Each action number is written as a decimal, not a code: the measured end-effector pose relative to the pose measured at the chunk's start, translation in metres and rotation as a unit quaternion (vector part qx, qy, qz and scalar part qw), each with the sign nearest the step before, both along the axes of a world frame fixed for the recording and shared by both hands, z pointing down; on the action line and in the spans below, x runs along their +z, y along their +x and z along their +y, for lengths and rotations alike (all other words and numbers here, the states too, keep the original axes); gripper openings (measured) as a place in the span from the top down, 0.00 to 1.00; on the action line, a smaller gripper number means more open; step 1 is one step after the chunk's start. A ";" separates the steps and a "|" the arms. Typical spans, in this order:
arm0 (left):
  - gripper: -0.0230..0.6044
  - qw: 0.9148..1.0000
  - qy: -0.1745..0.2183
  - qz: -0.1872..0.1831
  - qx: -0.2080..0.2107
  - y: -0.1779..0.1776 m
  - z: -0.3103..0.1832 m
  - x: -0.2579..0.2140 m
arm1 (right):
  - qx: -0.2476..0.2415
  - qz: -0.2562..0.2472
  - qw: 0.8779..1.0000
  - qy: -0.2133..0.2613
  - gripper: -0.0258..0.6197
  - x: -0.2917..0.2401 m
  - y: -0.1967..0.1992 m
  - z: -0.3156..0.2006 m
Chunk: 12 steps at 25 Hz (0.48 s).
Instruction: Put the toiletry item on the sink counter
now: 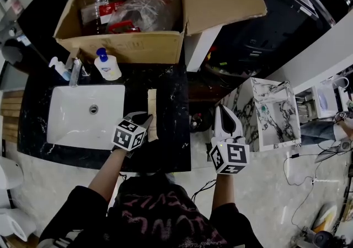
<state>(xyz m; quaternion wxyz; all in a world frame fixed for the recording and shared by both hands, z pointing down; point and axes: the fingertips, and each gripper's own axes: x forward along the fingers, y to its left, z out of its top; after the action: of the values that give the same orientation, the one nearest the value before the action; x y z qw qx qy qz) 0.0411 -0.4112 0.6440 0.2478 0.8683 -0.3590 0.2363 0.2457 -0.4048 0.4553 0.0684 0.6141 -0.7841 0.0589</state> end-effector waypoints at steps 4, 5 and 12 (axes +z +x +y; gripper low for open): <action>0.89 1.000 0.001 -0.014 0.014 0.003 0.000 0.006 | 0.008 0.000 1.000 -0.004 0.94 0.003 0.005 0.002; 0.88 1.000 0.000 -0.017 0.016 0.003 0.000 0.008 | 0.009 0.001 1.000 -0.004 0.94 0.004 0.005 0.002; 0.84 1.000 0.000 -0.026 0.012 -0.005 0.001 0.013 | 0.011 0.005 1.000 -0.003 0.94 0.004 0.004 0.003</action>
<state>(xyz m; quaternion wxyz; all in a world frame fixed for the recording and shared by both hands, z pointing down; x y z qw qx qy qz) 0.0361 -0.4101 0.6573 0.2355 0.8662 -0.3549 0.2613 0.2495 -0.4014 0.4591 0.0737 0.6226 -0.7768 0.0589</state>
